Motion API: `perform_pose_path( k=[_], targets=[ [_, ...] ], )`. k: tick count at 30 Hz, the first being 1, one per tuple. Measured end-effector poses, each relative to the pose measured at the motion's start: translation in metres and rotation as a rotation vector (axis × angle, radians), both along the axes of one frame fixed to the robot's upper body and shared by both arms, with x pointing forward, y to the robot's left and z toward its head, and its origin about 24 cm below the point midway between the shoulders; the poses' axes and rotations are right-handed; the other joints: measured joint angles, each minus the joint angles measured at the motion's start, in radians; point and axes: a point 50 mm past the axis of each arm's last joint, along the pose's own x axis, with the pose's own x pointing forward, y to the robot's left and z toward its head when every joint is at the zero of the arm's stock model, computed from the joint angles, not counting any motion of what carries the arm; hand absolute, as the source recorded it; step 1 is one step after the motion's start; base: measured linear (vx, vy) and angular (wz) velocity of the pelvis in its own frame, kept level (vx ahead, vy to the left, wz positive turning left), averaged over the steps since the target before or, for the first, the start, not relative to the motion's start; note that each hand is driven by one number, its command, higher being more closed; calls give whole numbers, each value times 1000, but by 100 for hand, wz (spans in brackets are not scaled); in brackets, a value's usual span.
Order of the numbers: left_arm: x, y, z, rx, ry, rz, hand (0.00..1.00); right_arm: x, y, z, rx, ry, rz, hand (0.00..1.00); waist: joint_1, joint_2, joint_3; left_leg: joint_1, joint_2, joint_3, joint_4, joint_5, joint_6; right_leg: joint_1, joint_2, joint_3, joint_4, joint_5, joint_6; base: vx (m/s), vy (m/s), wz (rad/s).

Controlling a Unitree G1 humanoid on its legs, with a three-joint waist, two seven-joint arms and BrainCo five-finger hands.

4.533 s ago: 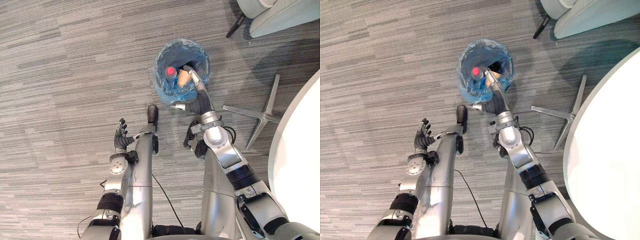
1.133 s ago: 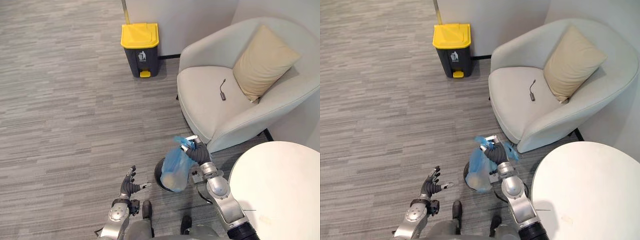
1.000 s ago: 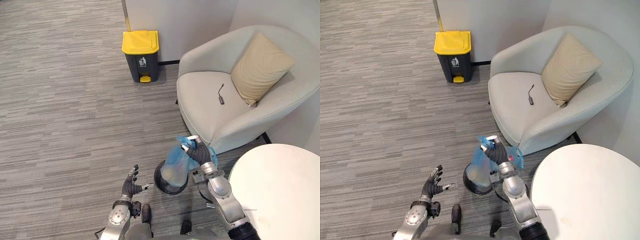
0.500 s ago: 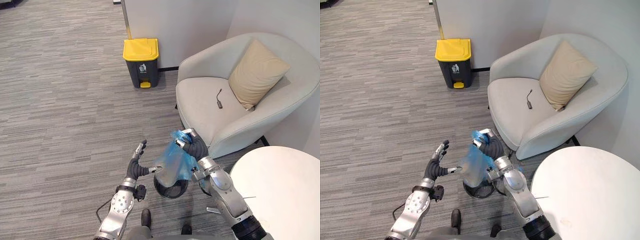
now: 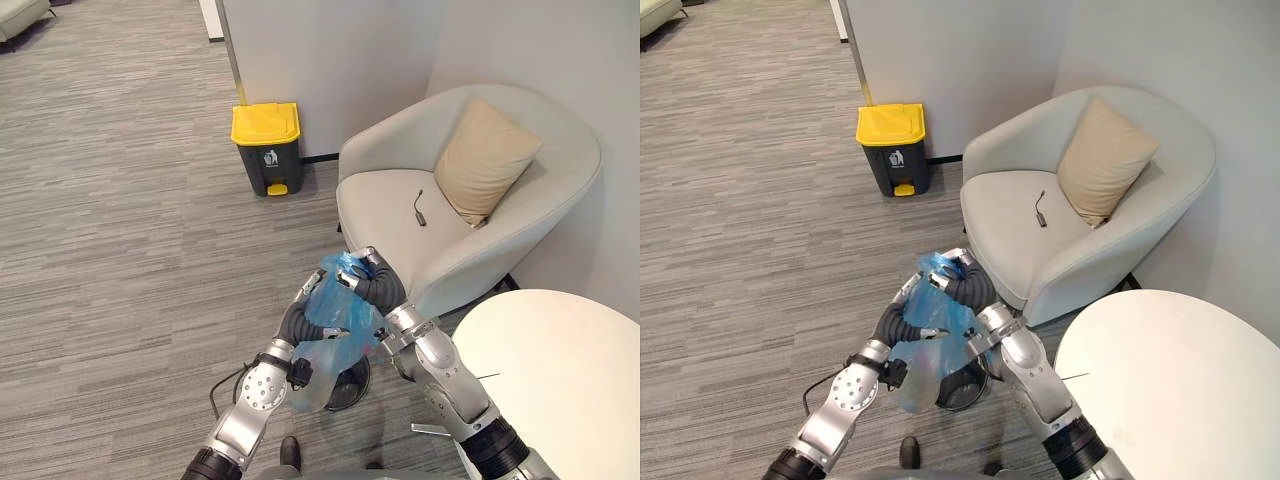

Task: Gather rubbish on tea table into small bin, then transfer packed bag to large trash can.

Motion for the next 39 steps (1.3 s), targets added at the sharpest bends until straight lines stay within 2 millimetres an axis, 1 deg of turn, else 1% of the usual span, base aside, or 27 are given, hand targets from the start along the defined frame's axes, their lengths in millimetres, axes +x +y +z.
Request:
perform_pose_path(
  k=[1,6,10,13,17,24,26,30,31,33,36,39],
  targets=[
    [0,0,-1,3,3,1,0,0,4,3,1,-10,20,100,-2,0,0,-1,3,0,-2,0,0,-2,3,3,-1,2,-2,-17,-19,-10],
    [2,-2,-4,16,15,6,0,6,10,19,71,-35,80,100,-1,0,-2,-2,4,1,-3,0,0,-4,6,6,-3,3,-3,-4,-9,-2],
    [6,-6,-1,4,11,17,0,-3,19,40,169,-82,166,100,0,-4,-5,-11,-1,1,1,0,0,-13,6,8,-6,8,4,0,0,0],
    [10,-6,2,-6,-4,29,0,-5,22,47,225,-85,190,100,-1,-8,-11,-11,-4,2,1,0,0,-11,3,12,-13,13,9,1,8,-2],
    [9,-7,1,-9,3,29,0,-7,27,46,244,-67,216,100,-1,-17,-21,-9,-4,6,0,0,0,-11,4,20,-17,18,11,-16,19,-4],
    [8,-12,-7,-27,52,38,0,-12,36,43,235,-50,260,100,-1,-19,-23,-6,-2,7,-6,0,0,-15,1,25,-20,20,11,-19,6,-1],
    [7,-13,-12,-24,72,36,0,-12,36,41,230,-42,261,100,0,-21,-25,-8,1,7,-6,0,0,-14,2,25,-28,24,6,0,0,0],
    [5,-14,-23,-9,127,35,0,-9,38,34,202,-10,259,100,-1,-16,-33,-14,3,8,0,1,-1,-10,6,27,-38,31,2,35,-4,-2],
    [3,-16,-29,4,155,27,0,-7,40,31,185,2,260,100,-1,-16,-37,-15,3,7,0,1,-1,-11,7,29,-39,32,1,33,0,-3],
    [1,-17,-33,12,171,21,0,-7,43,30,168,3,276,100,-2,-18,-41,-16,3,7,0,1,-1,-10,8,29,-43,34,0,0,0,0],
    [1,-19,-34,15,179,19,0,-9,50,31,153,1,311,100,0,-20,-44,-16,4,7,0,1,-1,-6,9,29,-49,38,1,0,0,0],
    [2,-18,-34,16,175,36,0,-10,57,36,141,-20,346,100,1,-21,-44,-15,4,5,0,1,-2,-4,9,29,-49,40,1,0,0,0]
  ],
)
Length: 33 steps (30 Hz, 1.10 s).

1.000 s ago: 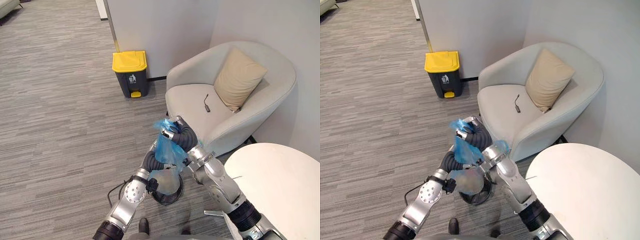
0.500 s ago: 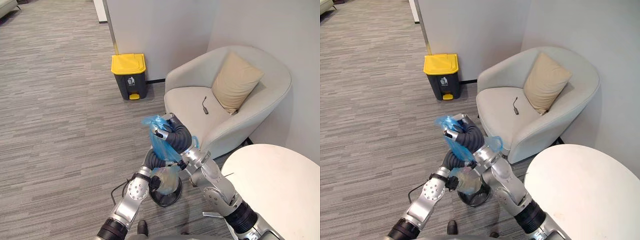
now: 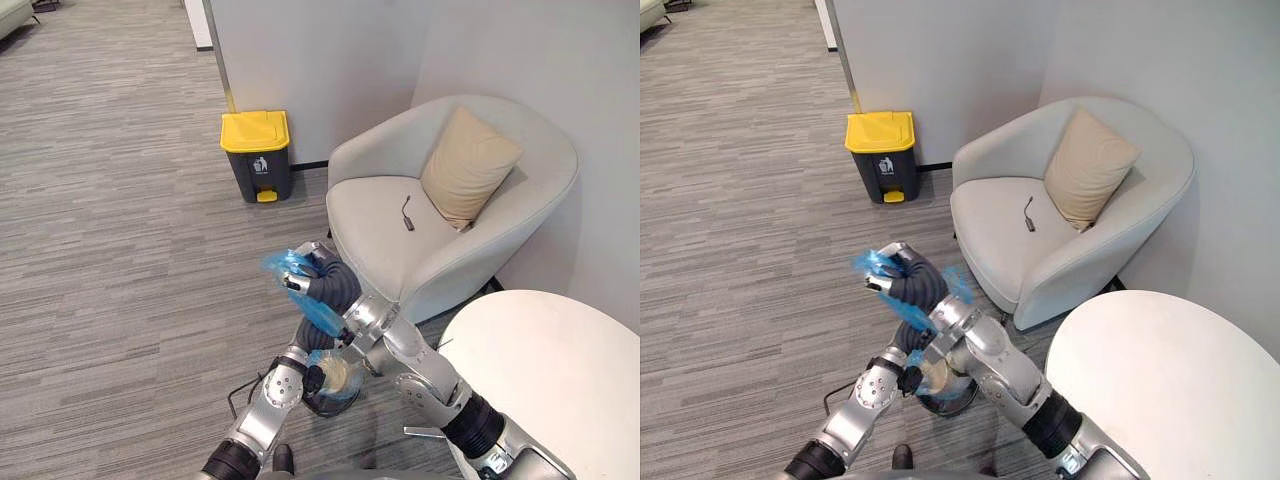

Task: Gather rubbish on tea table into small bin, then transfer packed bag to large trash can.

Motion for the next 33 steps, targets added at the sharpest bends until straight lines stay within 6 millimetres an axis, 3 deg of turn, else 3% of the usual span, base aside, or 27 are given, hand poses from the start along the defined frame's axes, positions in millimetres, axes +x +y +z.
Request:
perform_pose_path(
  k=[5,13,14,23,33],
  targets=[
    [5,-1,3,1,-18,21,0,-1,11,13,31,-35,35,100,1,-5,-5,4,2,-4,-1,1,-2,5,2,-2,-1,0,0,0,0,0],
    [18,-4,15,-14,-69,98,0,-10,26,14,17,-51,107,100,1,-6,-5,4,13,-7,0,7,-10,7,12,-5,-1,3,-4,0,0,0],
    [19,-4,16,-13,-74,105,100,-10,26,15,19,-50,108,100,1,-6,-5,4,14,-7,0,7,-11,7,14,-5,-1,3,-5,0,0,0],
    [35,2,23,2,-109,183,100,-15,32,13,19,-36,121,100,1,-6,-5,4,32,-8,-6,12,-19,6,31,-4,-3,10,-16,-18,-3,-1],
    [36,4,22,-41,-84,199,100,-15,31,12,19,-32,116,100,-1,-6,-5,2,31,-7,-5,12,-19,5,30,-1,-9,10,-17,0,0,0]
  ],
)
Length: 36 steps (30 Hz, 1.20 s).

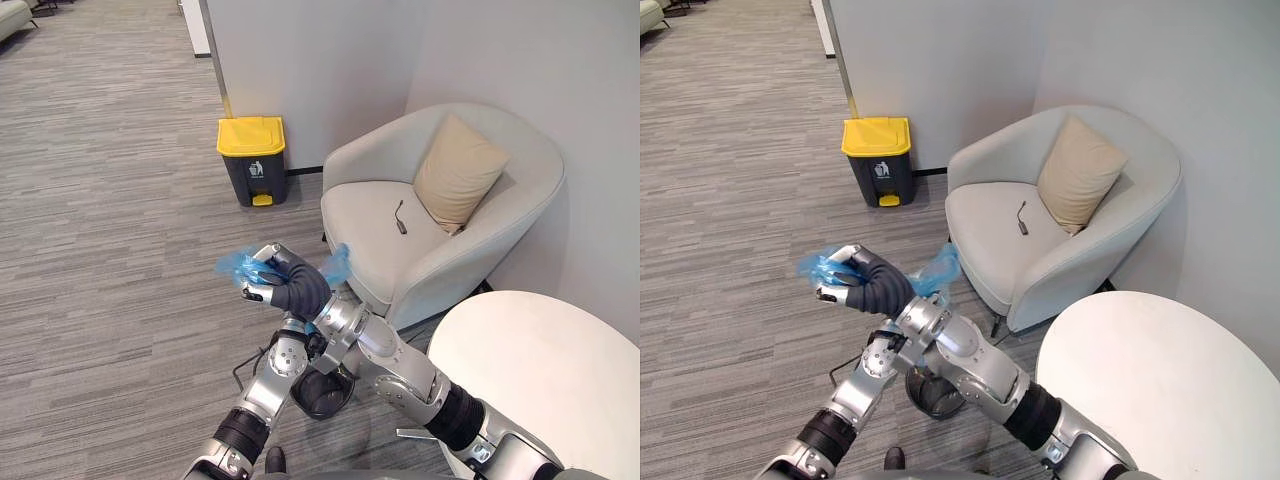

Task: Gather rubbish on tea table into small bin, then transfer packed bag to large trash can.

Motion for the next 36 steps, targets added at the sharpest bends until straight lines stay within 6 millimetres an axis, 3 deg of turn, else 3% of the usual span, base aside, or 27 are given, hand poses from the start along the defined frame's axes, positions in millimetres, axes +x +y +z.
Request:
perform_pose_path(
  k=[6,7,15,25,36],
  targets=[
    [0,2,-3,-13,24,-3,100,-4,-5,-10,-22,-13,-35,100,0,0,0,-1,-1,0,0,0,0,0,0,0,-1,0,0,0,0,0],
    [0,4,-4,-22,30,9,100,-3,-8,-13,-25,-7,-62,0,0,-1,1,-1,-1,0,0,0,0,0,0,0,-1,0,0,0,0,0],
    [-1,15,-7,-33,44,56,100,-2,-23,-26,-128,-82,-194,0,-2,-3,2,0,-1,0,0,0,0,0,-1,0,1,-1,1,0,0,0],
    [-13,40,-16,-58,72,153,100,2,-66,-49,-415,-292,-472,0,-1,-8,13,0,-1,0,0,-1,-1,-2,-2,0,4,-7,8,0,0,0],
    [-17,60,-19,-62,74,233,100,4,-87,-54,-589,-463,-624,0,0,-10,34,0,-3,0,0,-2,-1,-2,-4,0,8,-13,14,0,0,0]
  ],
)
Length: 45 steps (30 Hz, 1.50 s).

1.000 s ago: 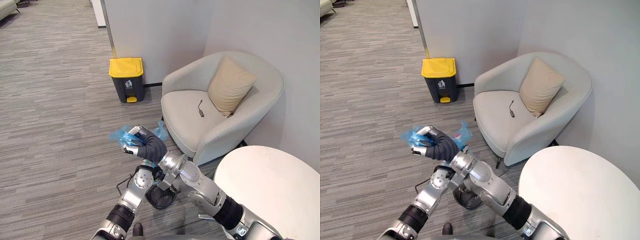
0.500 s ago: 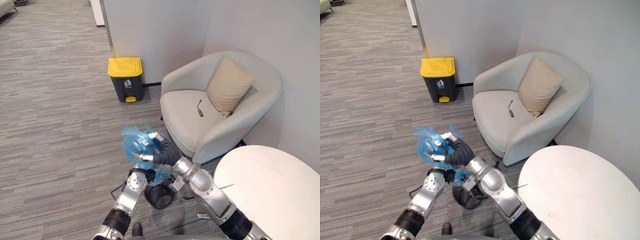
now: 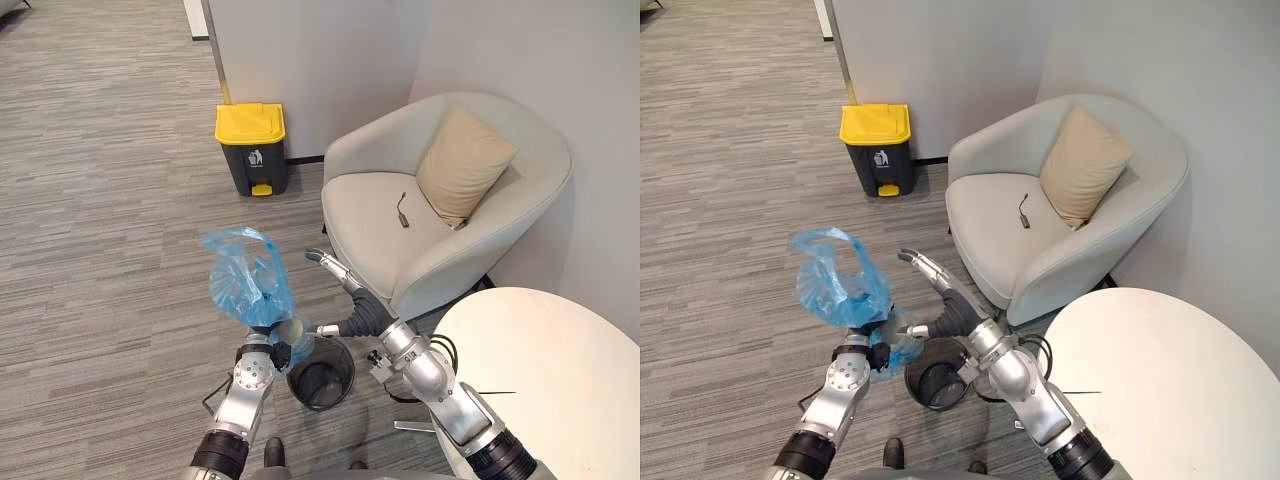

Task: Gather rubbish on tea table into small bin, then transfer packed bag to large trash can.

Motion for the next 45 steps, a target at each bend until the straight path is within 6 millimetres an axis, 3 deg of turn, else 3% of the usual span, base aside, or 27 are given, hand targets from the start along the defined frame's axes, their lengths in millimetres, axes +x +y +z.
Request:
perform_pose_path(
  k=[4,9,15,23,33,45],
  targets=[
    [-6,3,-5,4,18,8,100,-1,-11,-6,5,16,-69,0,-1,3,3,0,0,0,0,-1,-1,0,0,0,1,-2,-2,0,0,0],
    [-22,8,-18,6,75,24,100,-7,-33,-29,68,138,-231,0,-1,13,10,0,1,0,0,-2,-3,-5,0,0,10,-11,-4,0,0,0],
    [-48,29,-40,0,184,92,100,-12,-77,-100,133,478,-504,0,-2,19,15,0,-2,-4,0,-4,-5,-7,-2,-5,18,-12,-5,1,6,1],
    [-79,42,-68,-21,323,116,100,-38,-108,-160,182,781,-723,0,1,30,23,5,-16,-19,0,-5,-3,4,-17,-22,16,-22,10,-3,16,7],
    [-105,57,-87,-35,445,154,100,-58,-119,-187,170,940,-809,0,1,36,29,23,-32,-28,0,-11,6,24,-31,-33,13,-25,15,6,9,4],
    [-114,59,-95,-44,492,150,100,-63,-119,-193,129,973,-810,0,2,30,50,25,-47,-14,0,-20,18,21,-48,-22,18,-29,21,6,5,-2]
  ],
)
